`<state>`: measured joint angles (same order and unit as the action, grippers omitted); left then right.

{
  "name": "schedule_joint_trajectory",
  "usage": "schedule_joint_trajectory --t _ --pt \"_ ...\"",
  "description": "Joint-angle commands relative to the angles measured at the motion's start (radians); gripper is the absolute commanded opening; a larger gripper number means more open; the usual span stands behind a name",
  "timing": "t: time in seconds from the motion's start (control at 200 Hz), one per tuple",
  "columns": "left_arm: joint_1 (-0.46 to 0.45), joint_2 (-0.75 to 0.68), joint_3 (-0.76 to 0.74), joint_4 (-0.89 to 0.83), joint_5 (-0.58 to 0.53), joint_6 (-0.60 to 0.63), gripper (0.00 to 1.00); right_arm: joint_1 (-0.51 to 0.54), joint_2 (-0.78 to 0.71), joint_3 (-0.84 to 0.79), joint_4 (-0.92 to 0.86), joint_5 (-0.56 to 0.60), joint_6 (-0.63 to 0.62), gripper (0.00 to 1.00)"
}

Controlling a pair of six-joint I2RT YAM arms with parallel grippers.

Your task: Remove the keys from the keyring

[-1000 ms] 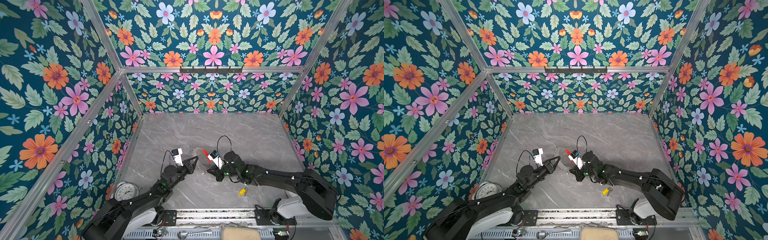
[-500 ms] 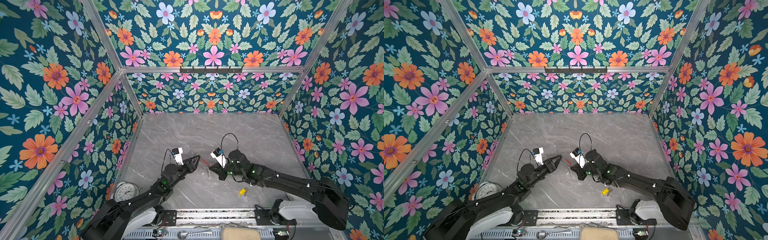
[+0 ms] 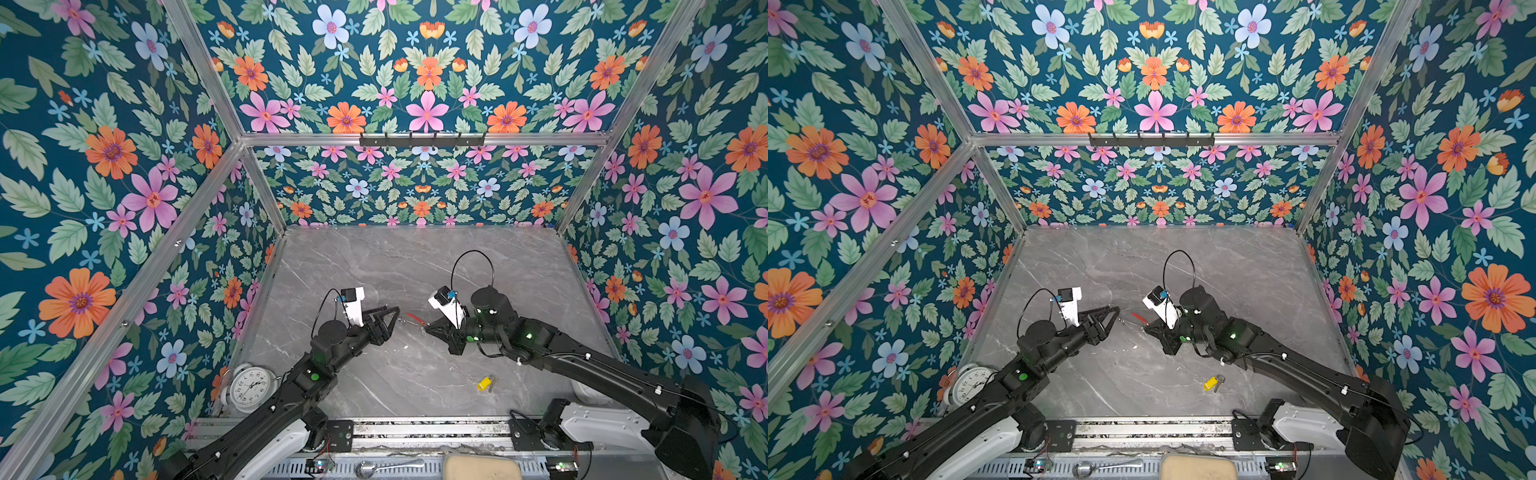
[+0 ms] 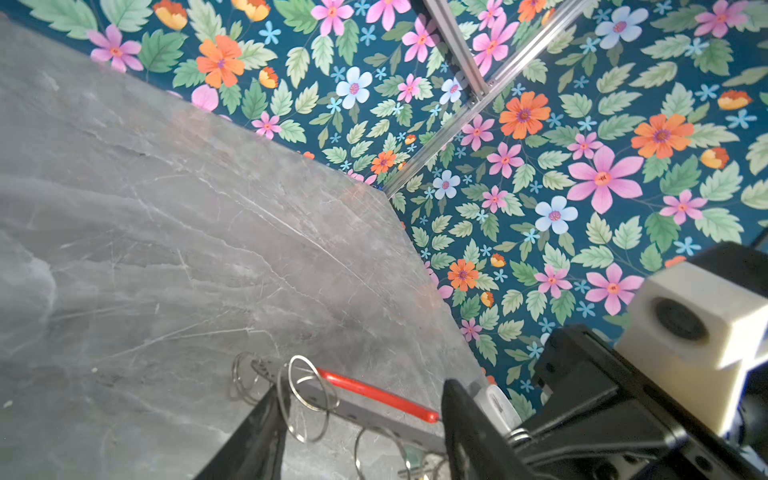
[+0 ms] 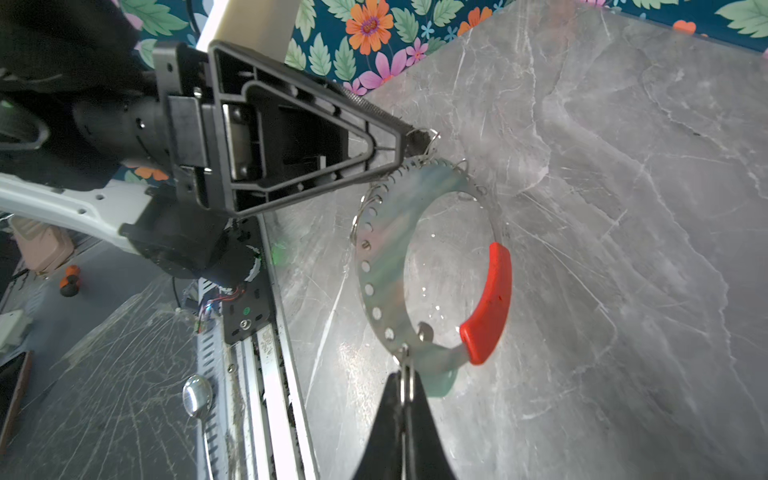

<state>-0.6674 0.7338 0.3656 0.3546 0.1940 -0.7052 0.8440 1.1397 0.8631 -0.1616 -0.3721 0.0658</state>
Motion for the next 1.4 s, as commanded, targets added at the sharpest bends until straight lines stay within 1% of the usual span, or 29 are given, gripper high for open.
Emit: schedule_joint_trajectory --t 0.0,0.075,0.19,0.3,0.355,0.42,0.515,0.615,0.71,0.77,0.835,0.885,0.97,1.055,1.165,1.315,1.395 --pt "0.000 0.002 0.079 -0.120 0.076 0.154 0.56 -0.003 -0.024 0.031 -0.105 -0.055 -0.047 0.00" --pt "0.001 -0.004 0.144 -0.220 0.031 0.205 0.54 -0.004 -0.045 0.052 -0.148 0.003 -0.057 0.00" --pt "0.000 -0.058 0.153 -0.286 -0.054 0.215 0.56 -0.003 -0.091 0.053 -0.161 0.089 -0.042 0.00" --pt "0.000 -0.116 0.143 -0.347 -0.148 0.191 0.56 -0.005 -0.088 0.057 -0.165 0.085 -0.042 0.00" --pt "0.000 -0.152 0.123 -0.332 -0.143 0.190 0.57 -0.005 -0.080 0.057 -0.162 0.065 -0.042 0.00" --pt "0.001 -0.182 0.097 -0.269 -0.073 0.194 0.55 -0.008 -0.075 0.053 -0.149 0.028 -0.045 0.00" --pt "0.000 -0.167 0.087 -0.155 0.095 0.210 0.54 -0.026 -0.065 0.061 -0.147 -0.054 -0.051 0.00" --pt "0.000 -0.090 0.110 -0.055 0.284 0.219 0.54 -0.054 -0.074 0.059 -0.133 -0.163 -0.053 0.00" --pt "0.001 -0.015 0.130 0.031 0.421 0.204 0.53 -0.078 -0.087 0.060 -0.121 -0.274 -0.049 0.00" --pt "0.000 0.035 0.139 0.105 0.510 0.174 0.53 -0.079 -0.089 0.065 -0.114 -0.333 -0.047 0.00" --pt "0.001 0.092 0.144 0.194 0.600 0.124 0.52 -0.078 -0.090 0.068 -0.099 -0.365 -0.033 0.00" --pt "0.000 0.134 0.149 0.243 0.659 0.092 0.50 -0.079 -0.090 0.071 -0.091 -0.377 -0.028 0.00" --pt "-0.001 0.176 0.146 0.310 0.711 0.044 0.46 -0.079 -0.089 0.076 -0.076 -0.384 -0.015 0.00" --pt "-0.006 0.195 0.136 0.370 0.740 0.005 0.43 -0.079 -0.086 0.080 -0.065 -0.384 -0.010 0.00" --pt "-0.014 0.217 0.134 0.390 0.765 -0.014 0.41 -0.079 -0.084 0.083 -0.049 -0.384 0.000 0.00" --pt "-0.024 0.242 0.134 0.412 0.789 -0.032 0.36 -0.080 -0.081 0.088 -0.042 -0.365 0.003 0.00" --pt "-0.026 0.242 0.134 0.412 0.791 -0.030 0.31 -0.078 -0.077 0.089 -0.042 -0.364 0.007 0.00"
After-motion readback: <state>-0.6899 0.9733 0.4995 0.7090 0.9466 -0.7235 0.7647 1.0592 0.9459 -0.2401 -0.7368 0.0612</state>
